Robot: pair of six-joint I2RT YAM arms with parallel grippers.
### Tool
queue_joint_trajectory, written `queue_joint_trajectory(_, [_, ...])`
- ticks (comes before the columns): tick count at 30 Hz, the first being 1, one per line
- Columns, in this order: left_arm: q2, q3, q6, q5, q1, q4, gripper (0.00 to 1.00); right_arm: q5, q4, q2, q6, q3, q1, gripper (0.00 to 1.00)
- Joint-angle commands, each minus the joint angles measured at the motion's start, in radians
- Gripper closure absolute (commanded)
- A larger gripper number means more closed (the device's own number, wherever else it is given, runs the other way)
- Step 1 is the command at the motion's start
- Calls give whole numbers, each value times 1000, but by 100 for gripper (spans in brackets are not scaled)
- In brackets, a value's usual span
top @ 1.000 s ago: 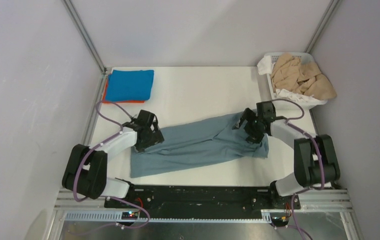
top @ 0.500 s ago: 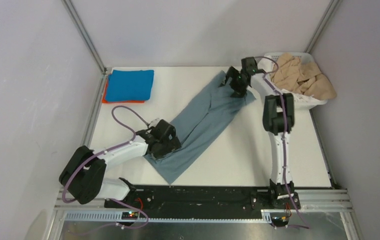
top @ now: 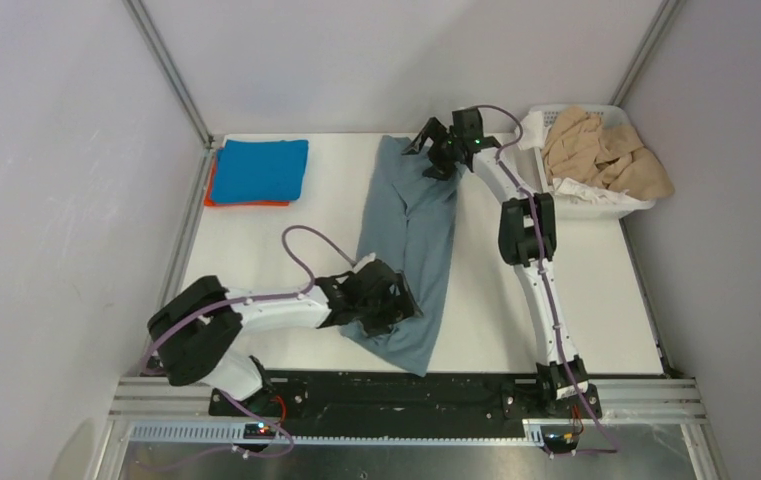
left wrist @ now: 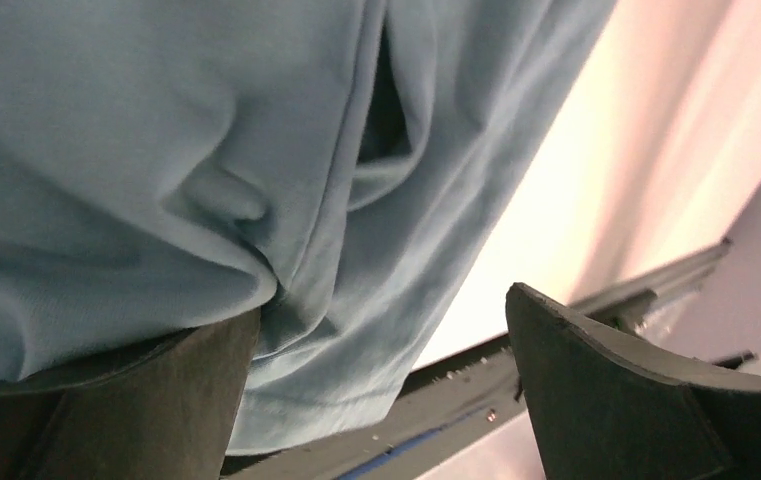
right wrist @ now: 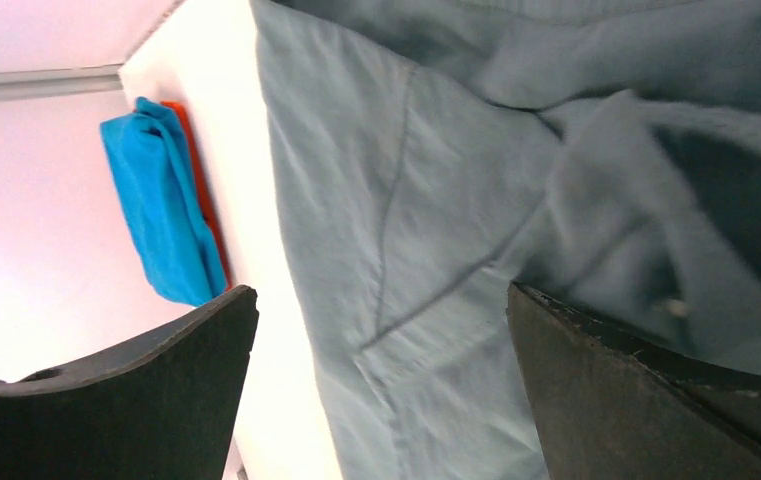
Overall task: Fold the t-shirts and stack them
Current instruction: Rotate the tshirt 90 degrees, then grab the bottom of the folded rectangular tshirt with both arms
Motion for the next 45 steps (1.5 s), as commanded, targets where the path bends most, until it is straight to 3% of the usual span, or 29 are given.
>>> queue_joint_trajectory(1, [83, -37, -58, 130, -118, -32, 0, 17, 115, 68, 121, 85, 60, 1])
queue_joint_trajectory(9, [-218, -118, -105, 91, -215, -49, 0, 146, 110, 2, 90, 73, 67, 1])
queue_joint_trajectory(15, [-382, -60, 43, 70, -238, -96, 0, 148, 133, -145, -64, 73, 70, 1])
queue_joint_trajectory(21, [-421, 60, 176, -101, -214, -371, 0, 149, 14, -380, -319, 14, 99, 1])
queue_joint_trajectory(23, [-440, 32, 173, -136, -161, -457, 0, 198, -7, -491, -379, -133, 105, 1])
queue_joint_trajectory(26, [-517, -89, 182, -121, -49, -495, 0, 289, 58, -763, -423, -535, 112, 0])
queue_joint_trajectory(29, [-579, -161, 196, -79, -26, -495, 0, 332, 132, -1046, -391, -969, 124, 0])
queue_joint_trajectory(31, [-608, -202, 202, -32, -30, -492, 2, 358, 158, -1189, -360, -1168, 154, 0])
queue_joint_trajectory(34, [-621, -247, 200, 9, -32, -466, 9, 465, 50, -1318, -326, -1329, 263, 1])
queue_joint_trajectory(39, [-586, -280, 209, 132, -68, -348, 29, 559, 20, -1528, -246, -1598, 451, 1])
queue_joint_trajectory(45, [-509, -303, 208, 116, -74, -313, 56, 581, -54, -1646, -155, -1727, 691, 0])
